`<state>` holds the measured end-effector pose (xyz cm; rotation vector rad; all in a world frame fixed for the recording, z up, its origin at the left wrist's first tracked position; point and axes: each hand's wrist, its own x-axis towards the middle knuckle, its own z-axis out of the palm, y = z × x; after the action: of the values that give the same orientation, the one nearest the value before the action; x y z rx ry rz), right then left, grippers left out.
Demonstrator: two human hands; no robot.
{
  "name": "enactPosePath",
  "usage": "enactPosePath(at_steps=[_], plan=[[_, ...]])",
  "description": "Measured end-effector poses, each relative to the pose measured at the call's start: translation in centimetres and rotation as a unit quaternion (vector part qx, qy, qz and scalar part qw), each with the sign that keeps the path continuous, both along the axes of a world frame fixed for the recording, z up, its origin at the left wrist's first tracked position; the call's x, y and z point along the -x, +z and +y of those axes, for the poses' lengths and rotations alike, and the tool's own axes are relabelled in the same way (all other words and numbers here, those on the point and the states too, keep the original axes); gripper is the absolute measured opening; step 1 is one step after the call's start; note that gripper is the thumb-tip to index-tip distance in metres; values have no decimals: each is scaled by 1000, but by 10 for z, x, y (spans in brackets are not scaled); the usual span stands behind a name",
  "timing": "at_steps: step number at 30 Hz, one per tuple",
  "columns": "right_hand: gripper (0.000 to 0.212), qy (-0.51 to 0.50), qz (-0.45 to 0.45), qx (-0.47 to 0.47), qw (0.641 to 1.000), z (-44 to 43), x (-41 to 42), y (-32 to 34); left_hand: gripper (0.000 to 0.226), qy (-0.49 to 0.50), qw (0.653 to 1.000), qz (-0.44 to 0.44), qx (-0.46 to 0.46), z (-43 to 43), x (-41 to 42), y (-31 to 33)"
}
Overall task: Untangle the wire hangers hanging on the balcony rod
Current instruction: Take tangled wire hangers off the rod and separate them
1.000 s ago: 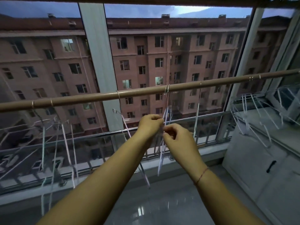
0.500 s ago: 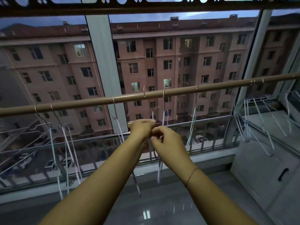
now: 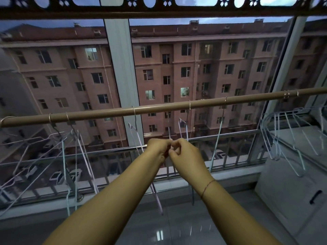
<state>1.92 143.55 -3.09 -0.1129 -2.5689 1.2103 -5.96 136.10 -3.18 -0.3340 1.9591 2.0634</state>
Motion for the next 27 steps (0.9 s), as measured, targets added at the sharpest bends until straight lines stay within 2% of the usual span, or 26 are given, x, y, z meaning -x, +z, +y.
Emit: enactPosePath(at_steps=[2, 5, 8, 11, 14, 18, 23, 25, 27], plan=[[18, 29, -24, 2, 999, 5, -5, -8, 9, -9, 999, -3, 39, -6, -8, -12], [27, 40, -55, -45, 997, 18, -8, -19, 19, -14, 996, 28, 88, -21, -18, -23], [27, 34, -80, -64, 994, 27, -3, -28, 13, -38, 988, 67, 131, -38, -27, -32], [38, 48, -102, -56, 992, 29, 6, -40, 13, -57, 979, 102, 170, -55, -32, -42], [51, 44, -90, -50, 994, 29, 14, -55, 13, -59, 967, 135, 207, -69, -37, -52], [54, 56, -97, -88, 990, 31, 20, -71, 16, -71, 951, 169, 248, -80, -41, -58], [41, 63, -103, -145, 982, 38, 15, -75, 19, -101, 939, 196, 263, -87, -42, -62], [29, 56, -102, -163, 980, 43, 7, -72, 19, -96, 939, 200, 263, -85, -42, -64], [13, 58, -102, -139, 983, 48, -2, -68, 18, -89, 939, 195, 267, -81, -40, -67]])
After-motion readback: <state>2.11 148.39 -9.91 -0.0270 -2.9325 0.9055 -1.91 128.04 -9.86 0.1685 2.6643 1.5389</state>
